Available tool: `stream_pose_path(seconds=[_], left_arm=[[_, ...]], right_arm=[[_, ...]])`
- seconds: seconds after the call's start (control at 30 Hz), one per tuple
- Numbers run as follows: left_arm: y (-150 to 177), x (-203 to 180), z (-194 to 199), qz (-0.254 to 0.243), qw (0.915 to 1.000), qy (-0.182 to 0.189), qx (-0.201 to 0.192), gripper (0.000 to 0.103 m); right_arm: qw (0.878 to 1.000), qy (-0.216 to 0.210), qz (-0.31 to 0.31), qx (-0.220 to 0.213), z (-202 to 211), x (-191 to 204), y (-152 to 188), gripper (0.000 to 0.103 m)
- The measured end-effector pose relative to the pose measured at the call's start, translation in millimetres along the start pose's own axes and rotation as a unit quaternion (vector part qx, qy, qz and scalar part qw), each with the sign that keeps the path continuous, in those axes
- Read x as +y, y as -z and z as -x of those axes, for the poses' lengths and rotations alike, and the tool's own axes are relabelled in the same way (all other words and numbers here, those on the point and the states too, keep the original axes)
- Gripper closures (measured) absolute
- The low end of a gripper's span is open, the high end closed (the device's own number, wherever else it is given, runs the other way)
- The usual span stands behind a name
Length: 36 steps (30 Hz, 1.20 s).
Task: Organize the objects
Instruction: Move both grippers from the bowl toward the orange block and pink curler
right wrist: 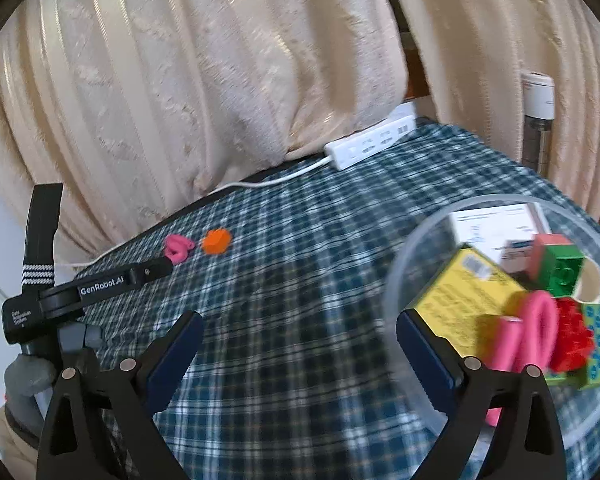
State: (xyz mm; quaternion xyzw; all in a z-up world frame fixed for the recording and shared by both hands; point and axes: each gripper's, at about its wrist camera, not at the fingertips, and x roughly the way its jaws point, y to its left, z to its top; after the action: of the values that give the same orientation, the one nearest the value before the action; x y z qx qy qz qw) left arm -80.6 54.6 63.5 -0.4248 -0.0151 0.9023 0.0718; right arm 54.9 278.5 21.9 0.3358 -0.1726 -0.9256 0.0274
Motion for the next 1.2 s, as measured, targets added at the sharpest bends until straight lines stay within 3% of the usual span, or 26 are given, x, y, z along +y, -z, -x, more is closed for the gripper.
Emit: stream_pose_path(seconds=[0.47,1.1,1.2], left_arm=[[-8.4,61.0,-5.9,0.048,0.9982,-0.034,0.006,0.020],[-19.8,105.2,-13.5,0.089,0.9945,-0.054,0.007,0.020],[-19.4,112.6,-14.8,0.100,0.9932,-0.059,0.009,0.020]], right_arm=[[0.998,0.003,0.054,0.031,-60.5,47.0,-20.0,0.004],[0.990,0.012,0.116,0.079,-164.6,105.8,-44.9,0.004],[0.989,0.010,0.117,0.088,-178.8,111.3,-50.7,0.008]])
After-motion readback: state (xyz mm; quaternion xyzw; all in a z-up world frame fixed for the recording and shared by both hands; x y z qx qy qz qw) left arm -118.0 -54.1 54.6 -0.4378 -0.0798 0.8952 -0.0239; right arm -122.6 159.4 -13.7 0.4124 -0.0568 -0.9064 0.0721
